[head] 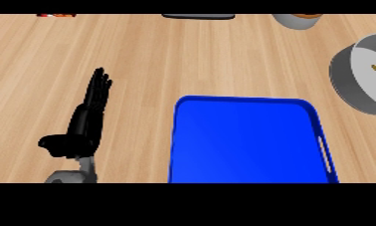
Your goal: Pick the pear from the tray and place it in the pot
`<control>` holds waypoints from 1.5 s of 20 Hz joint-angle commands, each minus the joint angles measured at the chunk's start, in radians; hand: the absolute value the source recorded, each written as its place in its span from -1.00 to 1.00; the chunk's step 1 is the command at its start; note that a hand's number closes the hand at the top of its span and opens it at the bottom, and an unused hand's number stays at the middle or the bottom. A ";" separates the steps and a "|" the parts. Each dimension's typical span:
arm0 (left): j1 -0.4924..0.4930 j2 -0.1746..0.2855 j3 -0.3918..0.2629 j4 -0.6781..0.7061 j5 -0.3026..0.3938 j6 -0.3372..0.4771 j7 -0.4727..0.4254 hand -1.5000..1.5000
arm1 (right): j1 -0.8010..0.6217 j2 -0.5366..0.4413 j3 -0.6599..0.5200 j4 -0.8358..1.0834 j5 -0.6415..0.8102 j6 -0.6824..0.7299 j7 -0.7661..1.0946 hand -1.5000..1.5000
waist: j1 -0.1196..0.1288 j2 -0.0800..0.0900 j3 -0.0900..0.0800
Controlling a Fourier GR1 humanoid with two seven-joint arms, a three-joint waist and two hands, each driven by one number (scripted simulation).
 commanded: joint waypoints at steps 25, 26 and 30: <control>-0.004 -0.014 0.005 0.011 -0.007 0.002 -0.018 0.00 | -0.131 -0.174 -0.467 0.423 -0.500 0.396 -0.302 -1.00 | 0.008 0.015 0.015; -0.008 -0.006 -0.005 -0.034 0.000 -0.009 0.022 0.00 | -0.106 -0.181 -0.475 0.428 -0.506 0.389 -0.315 -1.00 | 0.009 0.014 0.016; 0.014 -0.015 -0.015 -0.028 -0.018 0.002 -0.007 0.00 | -0.042 -0.213 -0.489 0.430 -0.522 0.465 -0.384 -1.00 | 0.002 0.012 0.016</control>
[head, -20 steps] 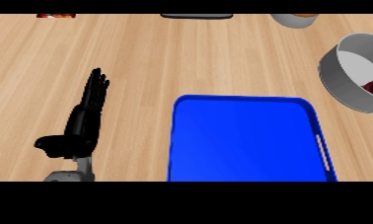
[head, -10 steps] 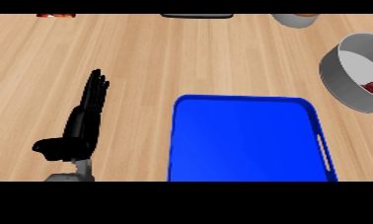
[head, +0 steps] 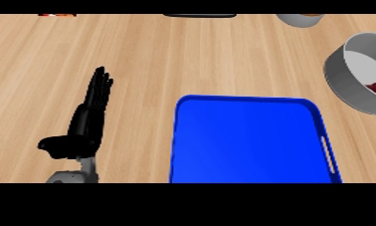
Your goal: Pick the pear from the tray and place it in the pot
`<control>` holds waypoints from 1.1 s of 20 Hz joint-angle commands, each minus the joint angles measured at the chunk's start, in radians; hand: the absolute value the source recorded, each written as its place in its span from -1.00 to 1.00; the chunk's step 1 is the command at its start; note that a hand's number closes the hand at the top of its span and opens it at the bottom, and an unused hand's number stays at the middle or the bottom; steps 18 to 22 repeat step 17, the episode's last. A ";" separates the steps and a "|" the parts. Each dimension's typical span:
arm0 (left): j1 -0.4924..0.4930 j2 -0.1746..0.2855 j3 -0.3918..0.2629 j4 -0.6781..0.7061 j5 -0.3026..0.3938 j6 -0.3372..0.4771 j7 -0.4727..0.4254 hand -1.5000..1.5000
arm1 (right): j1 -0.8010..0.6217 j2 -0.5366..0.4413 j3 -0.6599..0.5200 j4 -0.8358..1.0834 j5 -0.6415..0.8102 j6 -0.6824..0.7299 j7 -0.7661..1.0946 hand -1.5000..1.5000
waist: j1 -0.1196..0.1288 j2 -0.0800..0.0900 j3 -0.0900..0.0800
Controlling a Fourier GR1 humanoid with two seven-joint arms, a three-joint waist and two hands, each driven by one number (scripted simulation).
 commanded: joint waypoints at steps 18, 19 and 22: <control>0.025 -0.010 -0.013 -0.007 -0.006 -0.003 -0.020 0.00 | 0.116 -0.109 -0.127 0.037 -0.120 0.045 -0.004 -1.00 | -0.003 0.003 0.008; 0.025 -0.010 -0.013 -0.007 -0.006 -0.003 -0.020 0.00 | 0.116 -0.109 -0.127 0.037 -0.120 0.045 -0.004 -1.00 | -0.003 0.003 0.008; 0.025 -0.010 -0.013 -0.007 -0.006 -0.003 -0.020 0.00 | 0.116 -0.109 -0.127 0.037 -0.120 0.045 -0.004 -1.00 | -0.003 0.003 0.008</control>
